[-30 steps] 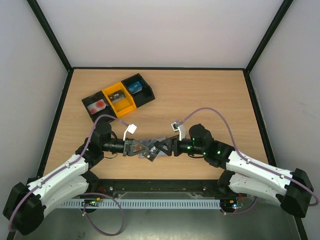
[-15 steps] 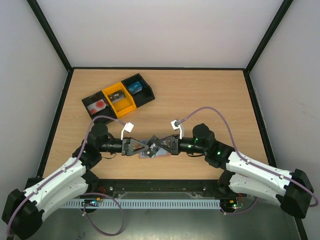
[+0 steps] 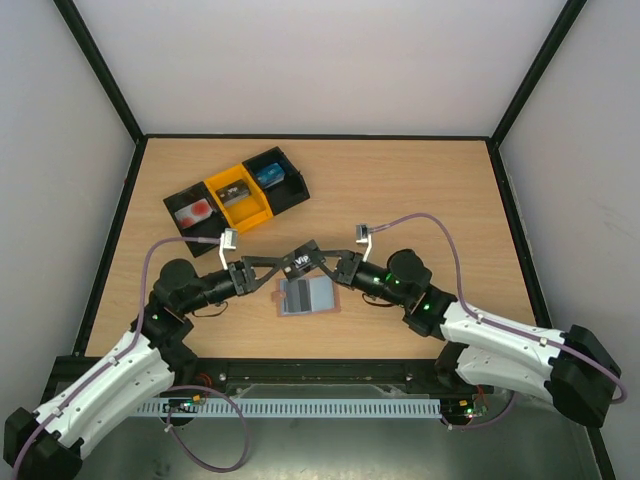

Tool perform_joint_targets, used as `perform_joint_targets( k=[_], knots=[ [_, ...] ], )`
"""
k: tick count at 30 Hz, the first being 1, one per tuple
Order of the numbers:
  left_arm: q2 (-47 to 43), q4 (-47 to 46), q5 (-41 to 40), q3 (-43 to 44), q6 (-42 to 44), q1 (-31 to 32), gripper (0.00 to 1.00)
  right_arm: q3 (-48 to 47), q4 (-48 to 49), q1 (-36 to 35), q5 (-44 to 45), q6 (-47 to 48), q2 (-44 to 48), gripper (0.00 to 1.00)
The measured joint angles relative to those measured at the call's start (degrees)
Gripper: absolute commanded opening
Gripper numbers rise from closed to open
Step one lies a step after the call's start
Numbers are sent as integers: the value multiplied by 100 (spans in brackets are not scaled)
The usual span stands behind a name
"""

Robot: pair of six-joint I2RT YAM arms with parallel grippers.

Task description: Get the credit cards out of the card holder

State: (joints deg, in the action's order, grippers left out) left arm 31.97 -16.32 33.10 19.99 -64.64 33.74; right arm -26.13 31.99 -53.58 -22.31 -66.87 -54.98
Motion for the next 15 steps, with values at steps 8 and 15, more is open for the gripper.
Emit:
perform_joint_targets(
  k=[8,15],
  knots=[
    [190,-621,-181,-262,-704,0,48,-4,887,0,297,-706,-424,2],
    [184,-1163,-249,-334,-1034,0,37,-4,1075,0,485,-868,-422,2]
  ],
)
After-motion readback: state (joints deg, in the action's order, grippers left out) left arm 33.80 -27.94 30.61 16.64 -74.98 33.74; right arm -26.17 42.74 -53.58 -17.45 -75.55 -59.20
